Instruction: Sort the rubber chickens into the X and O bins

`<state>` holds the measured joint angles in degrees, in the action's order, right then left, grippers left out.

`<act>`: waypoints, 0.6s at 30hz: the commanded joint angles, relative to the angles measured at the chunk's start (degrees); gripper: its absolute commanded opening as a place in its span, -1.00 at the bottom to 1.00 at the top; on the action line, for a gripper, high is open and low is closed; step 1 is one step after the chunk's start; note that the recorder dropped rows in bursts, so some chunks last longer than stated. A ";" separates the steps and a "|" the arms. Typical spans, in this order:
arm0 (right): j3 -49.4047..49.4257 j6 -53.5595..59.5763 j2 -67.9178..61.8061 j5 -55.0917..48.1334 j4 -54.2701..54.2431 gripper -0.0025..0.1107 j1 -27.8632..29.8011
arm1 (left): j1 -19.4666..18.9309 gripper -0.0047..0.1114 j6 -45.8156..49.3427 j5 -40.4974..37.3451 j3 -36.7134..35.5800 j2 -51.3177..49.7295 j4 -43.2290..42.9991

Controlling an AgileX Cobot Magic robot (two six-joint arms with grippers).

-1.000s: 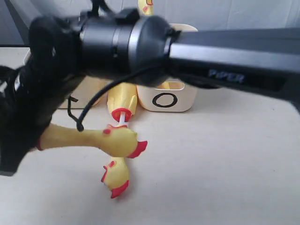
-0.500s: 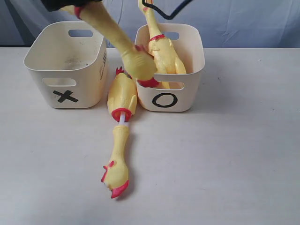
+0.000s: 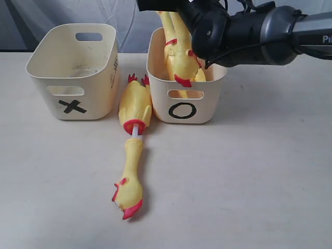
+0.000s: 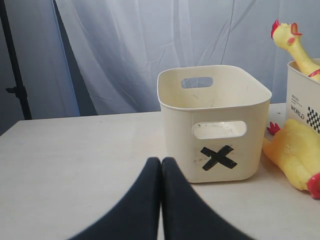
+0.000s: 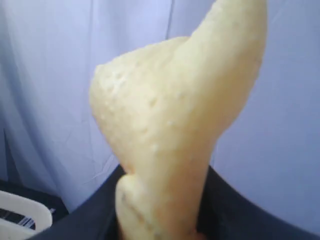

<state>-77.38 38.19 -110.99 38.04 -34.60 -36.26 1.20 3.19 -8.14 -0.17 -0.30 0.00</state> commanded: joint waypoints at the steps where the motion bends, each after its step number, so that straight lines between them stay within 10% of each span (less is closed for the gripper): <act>1: -0.49 -9.91 -2.28 5.60 9.36 -0.97 4.01 | 0.00 -0.92 0.01 0.45 0.17 0.30 0.39; 5: -2.56 -27.39 -0.05 5.33 23.88 -0.97 3.95 | 0.00 -0.92 0.01 0.45 0.17 0.30 0.39; 18: -7.30 -24.35 -12.03 -9.11 22.75 -0.97 9.93 | 0.00 -0.92 0.01 0.45 0.17 0.30 0.39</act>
<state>-84.18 13.47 -122.99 33.87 -13.03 -26.43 1.20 3.19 -8.14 -0.17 -0.30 0.00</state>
